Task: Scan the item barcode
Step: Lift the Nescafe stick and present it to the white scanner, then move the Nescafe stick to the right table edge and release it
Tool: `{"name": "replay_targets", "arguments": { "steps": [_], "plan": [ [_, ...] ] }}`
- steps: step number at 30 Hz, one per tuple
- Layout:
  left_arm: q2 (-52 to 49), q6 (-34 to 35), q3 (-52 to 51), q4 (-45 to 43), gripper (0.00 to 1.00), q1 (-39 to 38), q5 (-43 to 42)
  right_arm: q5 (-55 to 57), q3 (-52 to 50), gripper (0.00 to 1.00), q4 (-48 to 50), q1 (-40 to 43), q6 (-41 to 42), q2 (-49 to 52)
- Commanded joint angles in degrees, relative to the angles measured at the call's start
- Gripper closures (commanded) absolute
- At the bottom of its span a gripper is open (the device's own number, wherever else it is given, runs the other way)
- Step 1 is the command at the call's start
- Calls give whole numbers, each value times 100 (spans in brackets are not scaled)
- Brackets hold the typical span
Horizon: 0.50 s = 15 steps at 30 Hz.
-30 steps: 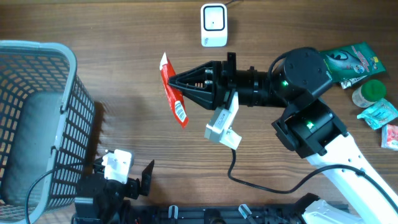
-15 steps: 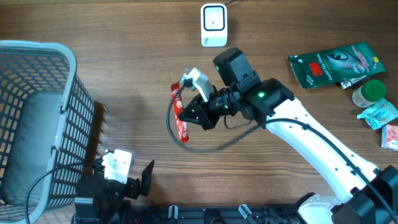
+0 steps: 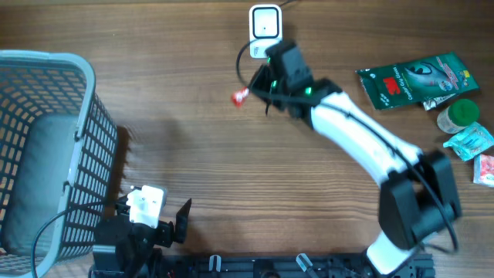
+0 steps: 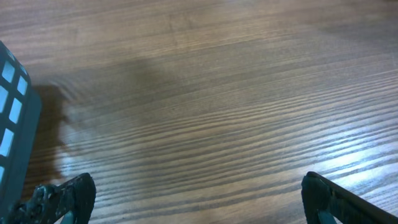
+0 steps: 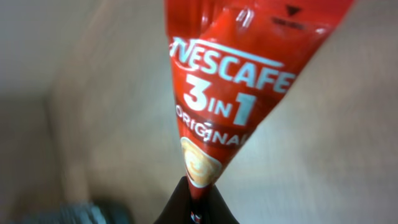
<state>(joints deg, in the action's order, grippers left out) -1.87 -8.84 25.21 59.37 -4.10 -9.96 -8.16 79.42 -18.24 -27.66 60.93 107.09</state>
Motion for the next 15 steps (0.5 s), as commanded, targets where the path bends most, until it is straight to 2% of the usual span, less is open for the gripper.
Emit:
{"name": "replay_targets", "arguments": {
  "steps": [1, 4, 7, 11, 15],
  "plan": [
    [31, 31, -7, -22, 0, 20, -50, -732, 1246, 95, 306, 483, 146, 973],
    [31, 31, -7, -20, 0, 20, -50, -1040, 2503, 95, 251, 546, 229, 2015],
    [31, 31, -7, -22, 0, 20, -50, -1419, 3230, 95, 450, 544, 503, 2717],
    [31, 31, -7, -20, 0, 20, -50, -1276, 3318, 95, 433, 597, 822, 2966],
    [31, 31, -7, -22, 0, 20, -50, -1281, 3318, 95, 337, 619, 422, 2997]
  ]
}}
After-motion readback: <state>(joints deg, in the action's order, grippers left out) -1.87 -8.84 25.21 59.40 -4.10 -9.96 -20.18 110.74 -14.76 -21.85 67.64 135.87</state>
